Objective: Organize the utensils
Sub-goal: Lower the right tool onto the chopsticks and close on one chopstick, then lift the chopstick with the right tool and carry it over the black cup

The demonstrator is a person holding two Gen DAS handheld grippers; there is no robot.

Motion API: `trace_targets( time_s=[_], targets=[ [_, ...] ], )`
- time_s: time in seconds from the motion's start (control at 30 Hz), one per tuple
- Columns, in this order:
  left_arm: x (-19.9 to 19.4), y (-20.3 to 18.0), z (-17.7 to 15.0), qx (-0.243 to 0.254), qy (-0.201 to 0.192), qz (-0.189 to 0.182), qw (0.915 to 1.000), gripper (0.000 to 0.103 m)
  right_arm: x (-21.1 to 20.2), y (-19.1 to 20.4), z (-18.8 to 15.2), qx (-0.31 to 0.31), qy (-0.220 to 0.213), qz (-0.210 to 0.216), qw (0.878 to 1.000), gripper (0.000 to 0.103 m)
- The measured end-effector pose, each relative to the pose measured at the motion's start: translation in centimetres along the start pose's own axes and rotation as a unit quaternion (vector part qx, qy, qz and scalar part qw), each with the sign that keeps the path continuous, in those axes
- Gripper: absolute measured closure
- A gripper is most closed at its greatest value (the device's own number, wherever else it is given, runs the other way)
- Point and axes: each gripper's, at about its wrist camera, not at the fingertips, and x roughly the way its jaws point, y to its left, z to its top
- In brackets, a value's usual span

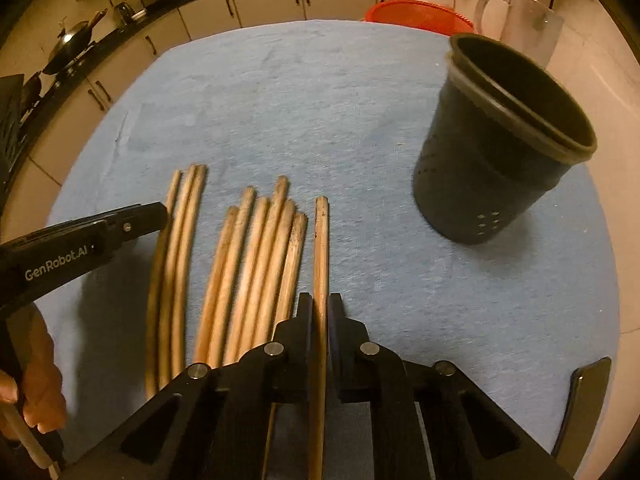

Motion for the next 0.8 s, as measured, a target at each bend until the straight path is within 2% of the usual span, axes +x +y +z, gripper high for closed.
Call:
trace_targets(
  time_s=[0.17,0.23,0.3,0.4,0.5,0.6,0.8],
  targets=[
    [0.4,-1.4,0.3,0.027,0.003,0.036,0.9990,0.079,0.2,0.4,0.6,-0.003,0.004,-0.012,1.000,0.094],
    [0.4,-1.5,0.4,0.032,0.002,0.043,0.9985,0.085,0.4,0.7,1.2,-0.005,0.007,-0.018,1.000,0.093],
    [0.5,-1.2,0.5,0.028,0.004,0.034,0.9990,0.094,0.6,1.1,1.5,-0.012,0.006,-0.024,1.000,0.093],
    [0.2,-0.3,0.3,0.021,0.000,0.009,0.9997,0.097,0.8,1.5,1.6,-0.033,0.010,-0.034,0.999,0.094],
    [-0.3,-0.1,-0.3,0.018,-0.009,-0.017,0.9997,0.097,1.0,1.4,2.0,-0.030,0.005,-0.017,0.999,0.095],
    [-2.2,-0.6,-0.8,0.030,-0.039,-0.026,0.9985,0.097,-0.6,1.0,2.0,-0.020,-0.022,-0.004,1.000,0.095],
    [-7.8,-2.0,-1.7,0.051,-0.104,-0.035,0.9926,0.097,-5.9,0.2,0.9,-0.014,-0.096,0.054,0.994,0.095]
  ],
)
